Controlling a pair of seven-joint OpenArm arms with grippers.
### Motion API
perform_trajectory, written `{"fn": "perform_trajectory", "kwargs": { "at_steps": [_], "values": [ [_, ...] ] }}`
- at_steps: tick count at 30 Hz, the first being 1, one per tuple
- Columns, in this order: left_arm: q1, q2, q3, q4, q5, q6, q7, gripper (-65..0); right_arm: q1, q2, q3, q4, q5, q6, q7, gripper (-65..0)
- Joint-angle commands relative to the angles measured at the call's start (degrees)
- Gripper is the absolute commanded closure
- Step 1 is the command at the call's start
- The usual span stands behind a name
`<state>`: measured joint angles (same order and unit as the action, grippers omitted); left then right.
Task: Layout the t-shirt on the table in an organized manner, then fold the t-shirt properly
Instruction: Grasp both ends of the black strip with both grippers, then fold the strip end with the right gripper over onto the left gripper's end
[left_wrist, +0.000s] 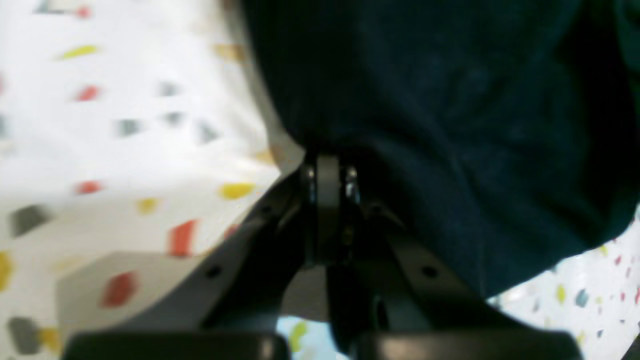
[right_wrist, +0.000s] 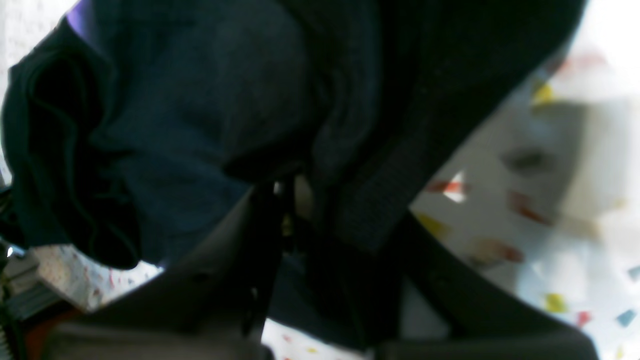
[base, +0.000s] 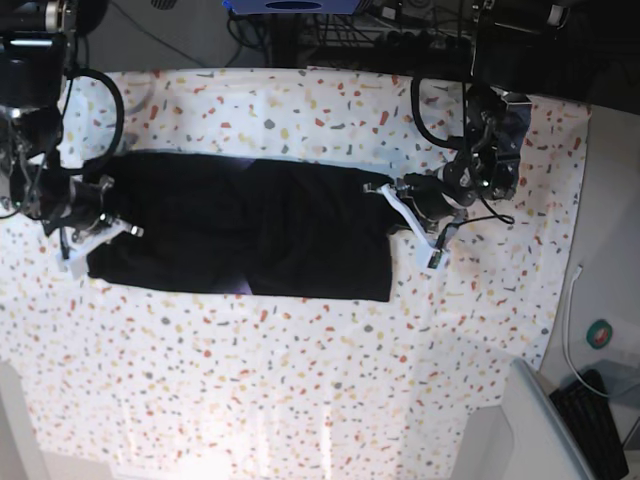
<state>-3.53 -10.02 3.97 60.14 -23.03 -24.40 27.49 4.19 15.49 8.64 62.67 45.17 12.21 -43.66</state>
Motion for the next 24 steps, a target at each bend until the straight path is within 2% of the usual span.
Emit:
{"fn": "perform_trajectory", "kwargs": {
  "at_steps": [1, 4, 8, 15, 18, 24],
  "values": [
    [-0.3, 0.5, 1.4, -0.3, 1.6, -0.3, 4.0, 0.0, 0.0, 1.1, -0.2, 4.0, 1.0, -1.7, 0.7, 0.0],
    [-0.8, 0.6, 3.9, -0.3, 1.6, -0.3, 4.0, 0.0, -2.0, 0.9, -2.8, 13.2, 1.0, -8.4, 0.5, 0.0],
    [-1.8, 0.8, 5.6, -0.3, 1.6, -0.3, 4.0, 0.0, -2.8, 1.0, -7.9, 21.2, 1.1, -14.1, 0.4, 0.0],
    [-2.4, 1.8, 5.8, -0.3, 1.6, -0.3, 4.1, 0.0, -1.3, 0.8, -18.6, 24.1, 1.1, -20.7, 0.5, 0.0],
    [-2.4, 1.8, 5.8, -0.3, 1.6, -0.3, 4.1, 0.0, -0.4, 0.5, -22.1, 24.7, 1.1, -22.2, 0.8, 0.0],
    [-2.4, 1.8, 5.8, -0.3, 1.6, -0.3, 4.1, 0.0, 0.7, -3.6, -23.4, 25.0, 1.1, -25.0, 0.4, 0.0]
  ]
}}
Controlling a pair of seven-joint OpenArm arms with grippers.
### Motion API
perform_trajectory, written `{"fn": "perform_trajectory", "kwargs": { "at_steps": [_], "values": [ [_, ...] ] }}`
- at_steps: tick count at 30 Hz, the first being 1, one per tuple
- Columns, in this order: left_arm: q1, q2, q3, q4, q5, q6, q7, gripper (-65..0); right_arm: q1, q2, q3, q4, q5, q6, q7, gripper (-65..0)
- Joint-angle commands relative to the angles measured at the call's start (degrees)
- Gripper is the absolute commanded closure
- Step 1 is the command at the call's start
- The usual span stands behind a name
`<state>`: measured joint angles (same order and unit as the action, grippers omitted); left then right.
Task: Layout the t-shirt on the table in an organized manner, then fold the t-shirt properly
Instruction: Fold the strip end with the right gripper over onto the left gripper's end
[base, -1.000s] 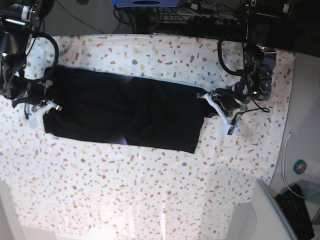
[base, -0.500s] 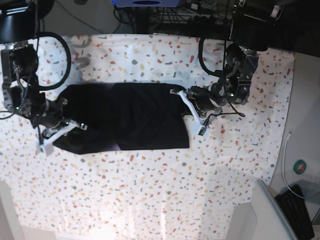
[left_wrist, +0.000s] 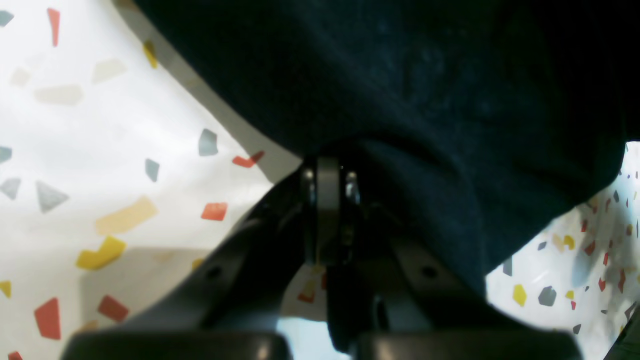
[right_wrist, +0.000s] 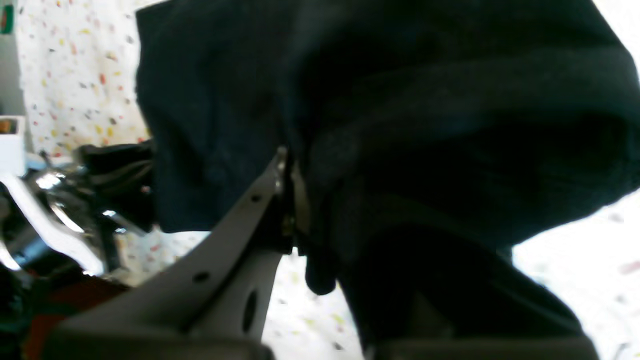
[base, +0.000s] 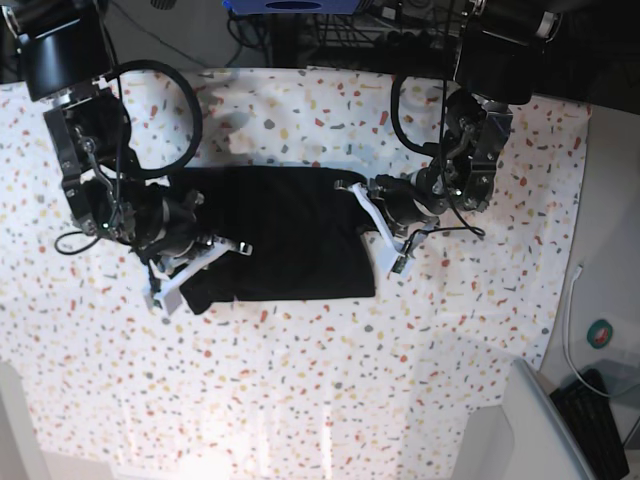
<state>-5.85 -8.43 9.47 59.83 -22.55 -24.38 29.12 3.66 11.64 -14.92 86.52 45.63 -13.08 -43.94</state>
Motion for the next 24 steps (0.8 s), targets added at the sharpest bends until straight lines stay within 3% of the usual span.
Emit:
{"fn": "perform_trajectory", "kwargs": {
  "at_steps": [1, 6, 9, 11, 18, 21, 24],
  "values": [
    [-0.1, 0.2, 0.3, 0.0, 1.1, -0.3, 2.5, 0.0, 1.2, -0.1, -0.1, 1.2, 0.7, 0.3, 0.6, 0.0],
    [0.0, 0.2, 0.3, 0.0, 1.1, -0.3, 2.5, 0.0, 2.6, -0.5, -5.4, 1.3, 0.7, -0.5, 0.6, 0.0],
    [0.0, 0.2, 0.3, 0.0, 1.1, -0.3, 2.5, 0.0, 3.6, -0.5, -9.4, 2.6, 0.7, -6.0, 0.7, 0.0],
    [0.0, 0.1, 0.3, 0.0, 1.1, -0.3, 2.5, 0.0, 3.9, -0.5, -11.6, 4.2, 0.7, -7.9, 0.7, 0.0],
    [0.0, 0.1, 0.3, 0.0, 1.1, -0.3, 2.5, 0.0, 6.4, -0.3, -13.6, 3.0, 0.5, -9.1, 0.6, 0.0],
    [0.0, 0.1, 0.3, 0.0, 1.1, -0.3, 2.5, 0.0, 8.8, 0.1, -17.4, 3.1, -3.1, -14.8, 0.4, 0.0],
    [0.0, -0.1, 0.3, 0.0, 1.1, -0.3, 2.5, 0.0, 10.4, -0.4, -19.3, 3.9, -7.8, -18.3, -5.1, 0.0]
  ]
}}
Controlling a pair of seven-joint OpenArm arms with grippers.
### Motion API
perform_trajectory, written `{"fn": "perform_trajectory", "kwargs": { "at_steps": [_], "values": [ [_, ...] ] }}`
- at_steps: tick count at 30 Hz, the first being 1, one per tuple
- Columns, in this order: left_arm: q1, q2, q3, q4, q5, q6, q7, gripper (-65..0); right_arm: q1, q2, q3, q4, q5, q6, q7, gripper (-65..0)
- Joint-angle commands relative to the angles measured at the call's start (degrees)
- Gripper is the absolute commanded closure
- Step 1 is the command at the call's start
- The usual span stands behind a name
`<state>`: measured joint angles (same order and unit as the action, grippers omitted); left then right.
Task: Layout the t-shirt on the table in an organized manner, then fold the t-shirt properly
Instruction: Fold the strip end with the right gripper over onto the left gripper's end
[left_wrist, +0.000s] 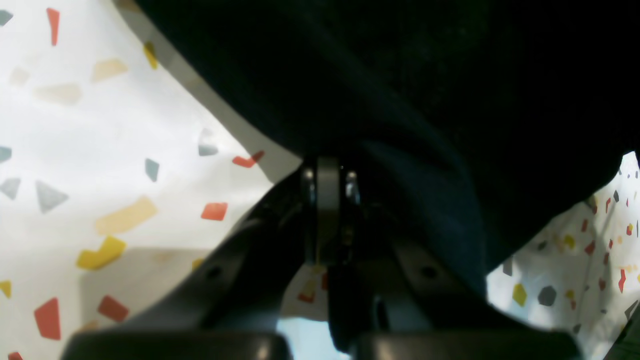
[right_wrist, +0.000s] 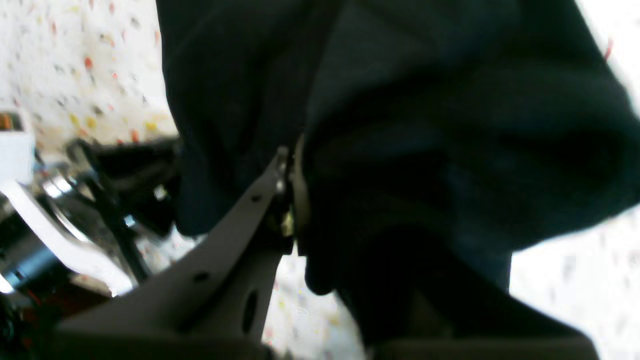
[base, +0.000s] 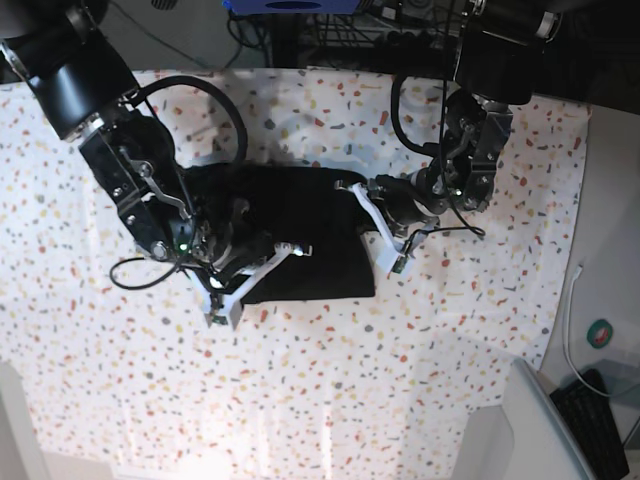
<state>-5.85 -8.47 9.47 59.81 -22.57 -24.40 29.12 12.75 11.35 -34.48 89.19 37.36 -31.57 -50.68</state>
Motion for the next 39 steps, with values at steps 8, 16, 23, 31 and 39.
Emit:
{"fn": "perform_trajectory", "kwargs": {
  "at_steps": [8, 16, 23, 31, 39],
  "values": [
    [-0.1, -0.2, 0.3, 0.0, 1.2, -0.3, 2.5, 0.0, 3.1, -6.3, -5.9, 2.5, -16.4, -0.6, -6.1, 0.0],
    [-0.1, -0.1, 0.3, 0.0, 1.2, -0.3, 2.5, 0.0, 3.5, -10.4, -9.1, -1.2, -25.6, 2.0, -8.6, 0.0],
    [0.0, -0.2, 0.3, 0.0, 1.2, -0.3, 2.5, 0.0, 3.6, -10.5, -9.3, -4.0, -25.9, -0.3, -6.7, 0.0],
    [0.3, -0.2, 0.3, 0.3, 1.2, -0.3, 2.7, 0.0, 8.1, -13.7, -16.0, -13.3, -29.2, -6.4, -6.8, 0.0],
    [0.5, -0.3, 0.3, 0.5, 1.2, -0.3, 2.7, 0.0, 10.9, -18.3, -16.1, -21.5, -29.8, -6.4, -6.2, 0.0]
  ]
}}
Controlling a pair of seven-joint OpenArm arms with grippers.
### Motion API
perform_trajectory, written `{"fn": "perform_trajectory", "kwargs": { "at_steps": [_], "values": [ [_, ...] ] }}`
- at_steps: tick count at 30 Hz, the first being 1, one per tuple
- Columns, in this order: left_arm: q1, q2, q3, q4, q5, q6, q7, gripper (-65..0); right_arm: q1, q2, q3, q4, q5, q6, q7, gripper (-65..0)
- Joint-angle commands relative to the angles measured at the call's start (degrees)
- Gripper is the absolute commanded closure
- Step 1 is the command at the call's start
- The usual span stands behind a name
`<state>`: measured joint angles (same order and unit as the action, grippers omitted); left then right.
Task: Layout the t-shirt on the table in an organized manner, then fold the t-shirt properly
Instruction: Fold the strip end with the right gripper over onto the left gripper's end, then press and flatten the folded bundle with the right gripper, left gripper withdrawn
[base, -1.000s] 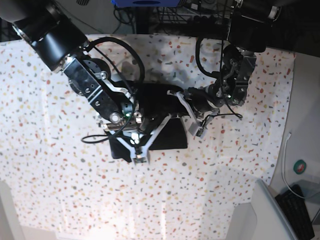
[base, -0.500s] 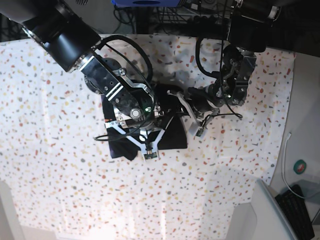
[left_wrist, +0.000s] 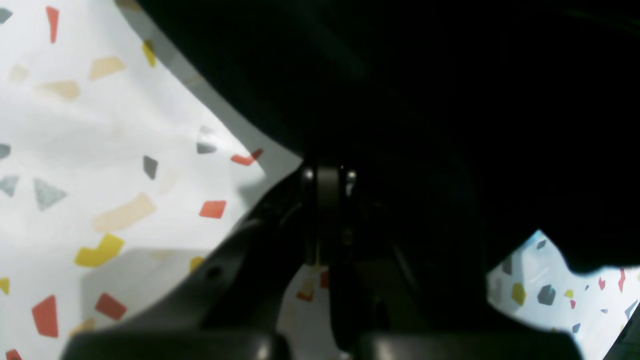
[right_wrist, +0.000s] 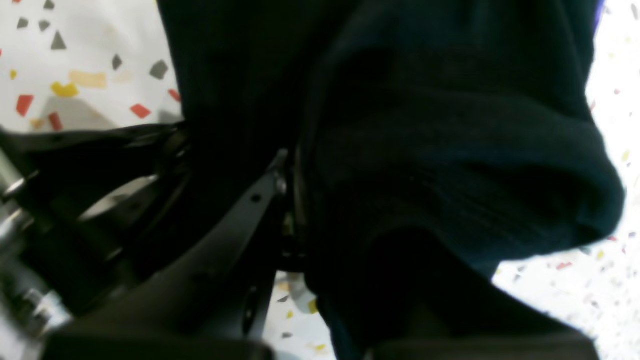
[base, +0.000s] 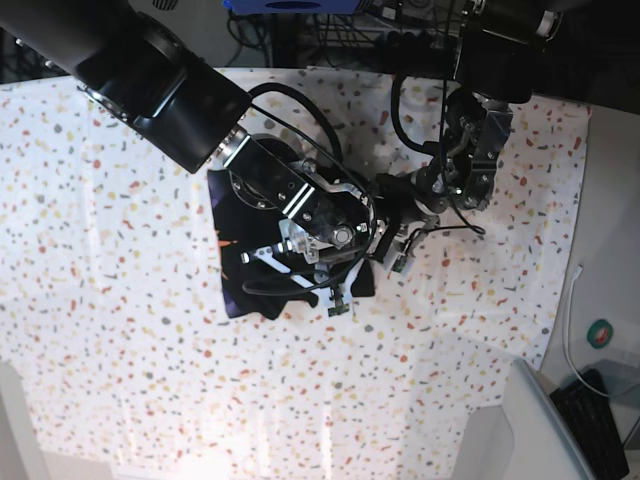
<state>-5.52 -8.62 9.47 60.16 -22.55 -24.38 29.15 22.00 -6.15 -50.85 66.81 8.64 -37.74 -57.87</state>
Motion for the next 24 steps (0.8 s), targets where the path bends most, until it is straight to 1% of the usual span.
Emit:
{"fn": "perform_trajectory", "kwargs": {
  "at_steps": [1, 5, 7, 11, 13, 14, 15, 17, 18, 20, 21, 22, 24],
  "values": [
    [0.2, -0.1, 0.2, 0.2, 1.1, -0.3, 2.6, 0.0, 2.2, -0.7, 0.3, 0.4, -0.9, -0.3, 1.0, 0.0],
    [0.3, -0.1, 0.0, 0.3, 1.1, -0.3, 2.6, 0.0, 2.6, -0.5, 0.3, -0.2, -0.9, -0.3, 1.0, 0.0],
    [0.3, -0.1, 0.0, 0.3, 1.1, -0.3, 2.6, 0.0, 2.5, -0.5, 0.5, -0.2, -0.9, -0.3, 2.3, 0.0],
    [0.3, -0.1, -0.1, 0.4, 0.9, -0.3, 2.6, 0.0, 0.3, -0.7, 5.9, -0.2, -0.7, -0.2, 6.7, 0.0],
    [0.3, -0.3, -0.2, 1.0, 0.8, -0.3, 2.7, 0.0, -0.2, -0.7, 8.3, -0.1, 1.2, 0.2, 8.2, 0.0],
    [0.7, -1.0, -0.2, 2.0, 0.7, -0.3, 2.7, 0.0, -0.2, -0.7, 9.0, -0.1, 2.6, 1.1, 8.6, 0.0],
    [1.5, -1.9, -0.3, 3.6, 0.6, -0.2, 2.7, 0.0, -0.3, -0.5, 9.2, -0.1, 3.7, 2.0, 8.9, -5.4],
    [3.6, -3.4, -0.4, 9.1, 0.6, -0.2, 2.8, 0.0, -0.6, -0.4, 9.5, 0.0, 5.2, 3.8, 9.1, -23.1],
    [5.2, -4.4, -1.3, 11.8, 0.6, -0.1, 2.8, 0.0, -0.6, -0.4, 9.5, 0.0, 5.3, 4.5, 9.7, -30.5],
    [8.2, -5.1, -6.0, 16.8, 0.7, -0.1, 3.3, 0.0, -1.3, -0.4, 9.5, 0.0, 5.5, 5.8, 11.6, -41.9],
    [9.3, -5.2, -8.7, 18.4, 1.1, -0.1, 5.1, 0.0, -1.6, -0.4, 9.5, 0.0, 5.6, 6.3, 12.5, -45.0],
    [10.1, -5.3, -11.8, 19.5, 1.1, -0.1, 7.1, 0.0, -1.9, -0.4, 9.5, 0.0, 5.6, 6.7, 13.3, -46.7],
    [11.6, -5.4, -18.8, 21.3, 1.1, -0.1, 10.3, 0.0, -2.0, -0.5, 9.4, 0.0, 5.6, 7.1, 14.0, -46.7]
  ]
}}
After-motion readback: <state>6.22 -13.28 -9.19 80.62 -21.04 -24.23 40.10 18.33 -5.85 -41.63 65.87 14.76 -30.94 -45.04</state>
